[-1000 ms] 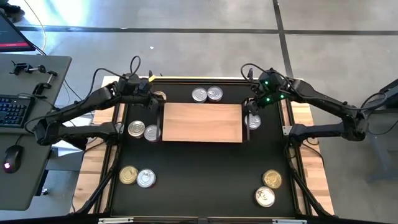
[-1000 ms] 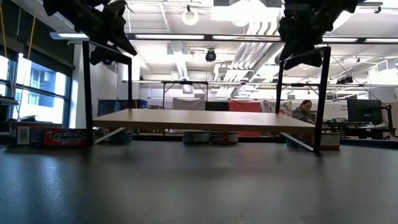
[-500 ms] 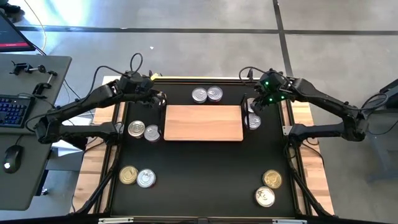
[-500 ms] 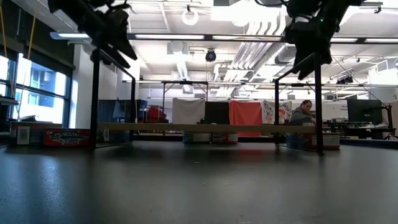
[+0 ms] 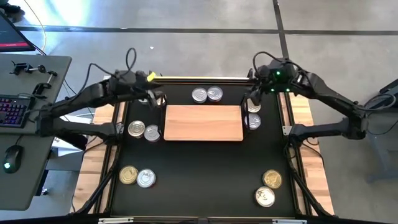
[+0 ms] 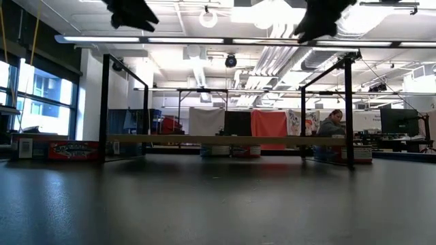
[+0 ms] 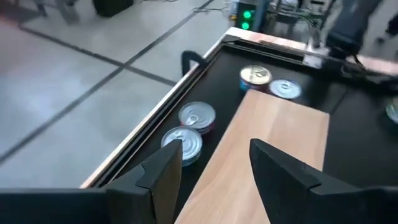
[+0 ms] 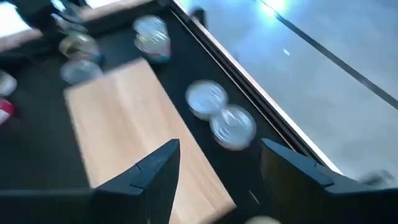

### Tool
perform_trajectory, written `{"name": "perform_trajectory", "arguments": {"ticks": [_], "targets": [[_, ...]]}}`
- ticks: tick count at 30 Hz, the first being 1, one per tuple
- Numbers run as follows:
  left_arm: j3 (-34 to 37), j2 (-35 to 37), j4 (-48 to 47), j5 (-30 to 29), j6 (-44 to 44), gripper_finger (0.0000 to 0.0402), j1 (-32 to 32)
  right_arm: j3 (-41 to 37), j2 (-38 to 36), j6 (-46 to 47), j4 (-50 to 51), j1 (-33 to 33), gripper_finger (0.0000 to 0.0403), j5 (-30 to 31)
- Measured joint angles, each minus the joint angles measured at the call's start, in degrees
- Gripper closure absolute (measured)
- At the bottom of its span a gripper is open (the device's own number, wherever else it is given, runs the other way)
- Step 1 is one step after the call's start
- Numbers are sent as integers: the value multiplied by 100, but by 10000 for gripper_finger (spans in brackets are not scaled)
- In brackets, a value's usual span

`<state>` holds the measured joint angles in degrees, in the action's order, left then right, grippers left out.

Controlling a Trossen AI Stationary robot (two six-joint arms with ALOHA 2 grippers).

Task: Stack canned seafood by type on shelf
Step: Put the green tuna can on the shelf

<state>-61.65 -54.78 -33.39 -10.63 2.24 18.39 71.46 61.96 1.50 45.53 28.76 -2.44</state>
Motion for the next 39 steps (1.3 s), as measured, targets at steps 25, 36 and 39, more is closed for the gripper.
{"name": "perform_trajectory", "arguments": {"ticks": [25, 36, 39], "targets": [[1403, -568, 796, -4226, 1927, 268, -4366, -2119, 266, 163, -3373, -2054, 192, 800], [1403, -589, 963, -4258, 1971, 268, -4153, -2177, 341, 258, -3521, -2751, 192, 1416], [1403, -673, 1299, -4259, 1805, 268, -4047, -2177, 396, 284, -3512, -2942, 192, 1424]]}}
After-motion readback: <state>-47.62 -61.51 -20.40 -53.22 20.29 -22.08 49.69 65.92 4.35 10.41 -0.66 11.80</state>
